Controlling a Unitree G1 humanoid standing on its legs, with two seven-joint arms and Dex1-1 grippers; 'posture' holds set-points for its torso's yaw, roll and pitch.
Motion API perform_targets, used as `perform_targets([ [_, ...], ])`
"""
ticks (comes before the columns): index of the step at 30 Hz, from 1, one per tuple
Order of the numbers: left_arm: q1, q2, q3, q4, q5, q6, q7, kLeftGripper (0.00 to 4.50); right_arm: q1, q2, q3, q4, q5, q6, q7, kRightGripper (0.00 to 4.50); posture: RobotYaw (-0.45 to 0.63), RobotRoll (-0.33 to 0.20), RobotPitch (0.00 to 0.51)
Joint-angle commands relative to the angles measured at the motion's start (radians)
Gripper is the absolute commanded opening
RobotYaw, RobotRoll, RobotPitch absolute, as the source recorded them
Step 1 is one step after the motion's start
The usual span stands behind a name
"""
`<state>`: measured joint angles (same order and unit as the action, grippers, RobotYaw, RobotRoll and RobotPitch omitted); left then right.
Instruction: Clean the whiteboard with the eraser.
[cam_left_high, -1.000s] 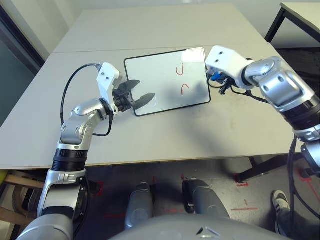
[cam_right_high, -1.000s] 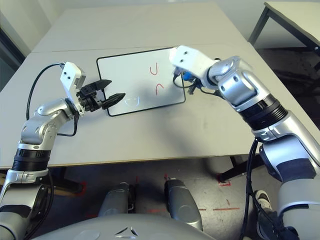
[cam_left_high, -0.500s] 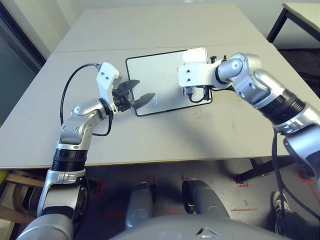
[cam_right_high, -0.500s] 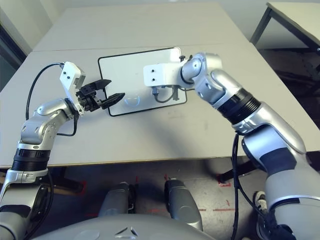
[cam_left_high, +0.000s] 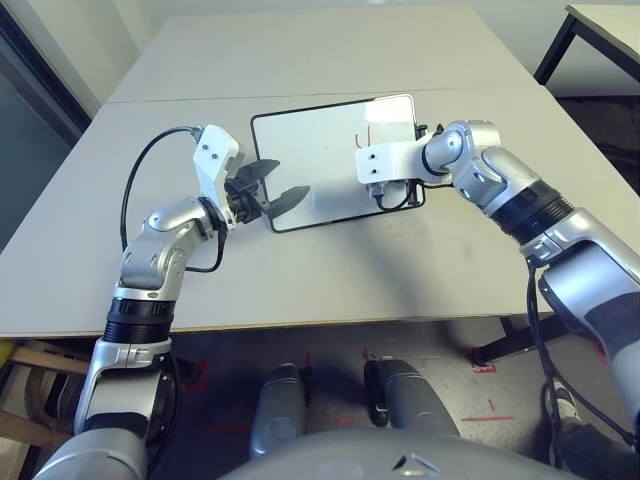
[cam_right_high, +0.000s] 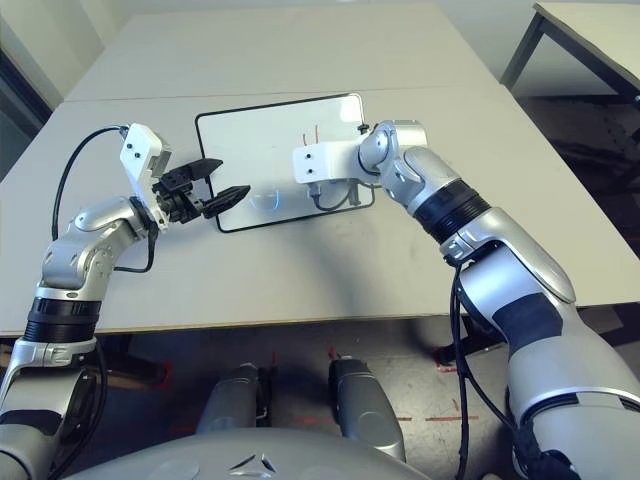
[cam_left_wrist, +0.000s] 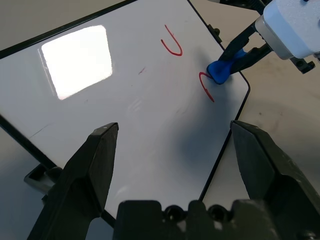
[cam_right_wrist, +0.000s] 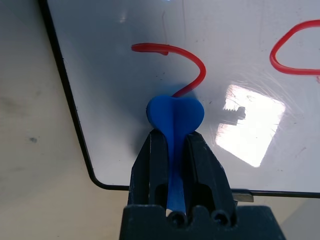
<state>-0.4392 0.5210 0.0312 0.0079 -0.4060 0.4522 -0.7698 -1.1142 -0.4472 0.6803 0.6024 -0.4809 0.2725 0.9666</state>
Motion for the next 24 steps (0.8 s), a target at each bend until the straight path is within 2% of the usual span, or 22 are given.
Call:
perform_targets([
  [1, 0.006, 0.0, -0.004, -0.02, 0.006, 0.008, 0.001, 4.5, -0.014, 0.024, -0.027, 0.065, -0.024, -0.019, -0.043, 0.19, -0.07, 0.0, 0.077],
  [17, 0.014, -0.001, -0.002, -0.028, 0.006, 0.011, 0.009, 4.5, -0.036, 0.148, -0.056, 0.108, -0.061, -0.044, -0.04, 0.19, -0.05, 0.0, 0.077],
  [24, 0.02, 0.001, 0.001, -0.034, 0.005, 0.012, 0.01, 4.5, -0.035, 0.146, -0.056, 0.139, -0.081, -0.066, -0.039, 0.17, -0.05, 0.0, 0.075],
])
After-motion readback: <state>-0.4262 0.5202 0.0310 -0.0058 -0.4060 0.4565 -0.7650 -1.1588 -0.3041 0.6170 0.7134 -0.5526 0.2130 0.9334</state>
